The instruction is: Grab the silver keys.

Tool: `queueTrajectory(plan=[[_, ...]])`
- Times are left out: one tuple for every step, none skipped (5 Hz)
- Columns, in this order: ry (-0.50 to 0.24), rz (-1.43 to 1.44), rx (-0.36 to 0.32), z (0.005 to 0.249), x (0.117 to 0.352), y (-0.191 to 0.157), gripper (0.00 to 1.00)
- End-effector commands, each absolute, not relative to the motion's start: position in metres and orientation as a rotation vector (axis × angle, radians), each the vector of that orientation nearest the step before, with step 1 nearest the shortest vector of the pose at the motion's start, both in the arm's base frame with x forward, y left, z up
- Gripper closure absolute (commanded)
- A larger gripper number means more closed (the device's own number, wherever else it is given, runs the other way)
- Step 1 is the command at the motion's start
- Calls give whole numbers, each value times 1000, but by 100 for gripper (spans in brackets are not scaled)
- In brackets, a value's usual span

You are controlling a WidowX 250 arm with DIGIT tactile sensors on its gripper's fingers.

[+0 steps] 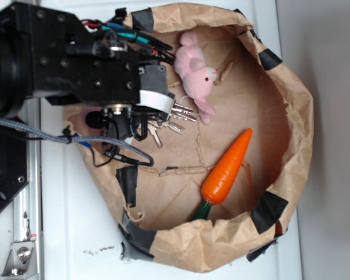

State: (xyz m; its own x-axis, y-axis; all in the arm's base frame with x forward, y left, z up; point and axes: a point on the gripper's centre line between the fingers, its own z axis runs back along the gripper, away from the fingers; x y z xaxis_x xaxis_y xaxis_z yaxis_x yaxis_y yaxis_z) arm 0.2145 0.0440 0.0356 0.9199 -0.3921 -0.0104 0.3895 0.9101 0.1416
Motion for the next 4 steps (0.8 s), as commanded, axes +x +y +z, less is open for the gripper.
queueTrajectory(plan=[[-57, -410, 181, 33, 219, 41, 0], [-57, -409, 187, 31, 219, 40, 0], [-72, -401, 199, 27, 220, 42, 0], [-77, -405, 211, 22, 218, 43, 0]])
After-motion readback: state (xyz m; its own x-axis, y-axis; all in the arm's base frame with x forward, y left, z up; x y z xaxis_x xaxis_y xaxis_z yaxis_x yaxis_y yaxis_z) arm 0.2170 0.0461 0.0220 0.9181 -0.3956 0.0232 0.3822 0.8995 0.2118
